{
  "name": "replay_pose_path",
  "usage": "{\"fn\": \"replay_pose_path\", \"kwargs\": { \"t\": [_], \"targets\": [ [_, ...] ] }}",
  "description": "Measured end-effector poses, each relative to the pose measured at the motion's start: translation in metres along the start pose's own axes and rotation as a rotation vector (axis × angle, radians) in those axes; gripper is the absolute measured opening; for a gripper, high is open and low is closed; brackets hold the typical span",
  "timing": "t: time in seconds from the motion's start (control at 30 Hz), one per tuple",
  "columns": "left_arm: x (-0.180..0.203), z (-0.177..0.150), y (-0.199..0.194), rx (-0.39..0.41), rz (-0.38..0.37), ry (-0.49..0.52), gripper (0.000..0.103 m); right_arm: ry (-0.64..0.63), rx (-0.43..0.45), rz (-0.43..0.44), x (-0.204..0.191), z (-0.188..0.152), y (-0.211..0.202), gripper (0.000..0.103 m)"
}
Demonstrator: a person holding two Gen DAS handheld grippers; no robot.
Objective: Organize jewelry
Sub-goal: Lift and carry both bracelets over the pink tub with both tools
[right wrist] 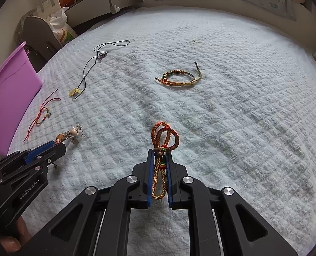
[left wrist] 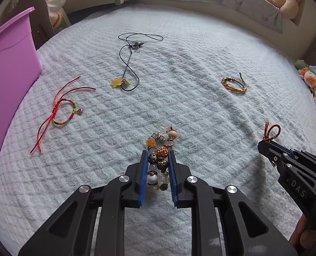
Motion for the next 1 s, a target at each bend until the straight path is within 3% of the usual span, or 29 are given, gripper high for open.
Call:
{"fn": "replay_pose_path", "kwargs": {
  "t": [0.43,1.0],
  "targets": [
    [-0.004,-0.012,-0.044,0.039,0.01,-0.001,0.019,0.002,0.006,0.011,-0.011,-0.028,-0.042,0.01],
    [-0.013,0.001,-0.141,0.088,0.029,-0.02,0.019,-0.026,0.056,0.054,-0.044,-0.013,-0.136,0.01]
  ]
}}
Point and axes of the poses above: each gripper's, at about its wrist camera, not at the fingertips, and y roughly the way its jaws point, x to its right, z to its top, the point moved 9 cm from there along y, roughly the way its jaws point, and after that the axes turned 8 degrees about y, right-handed, at the moved point
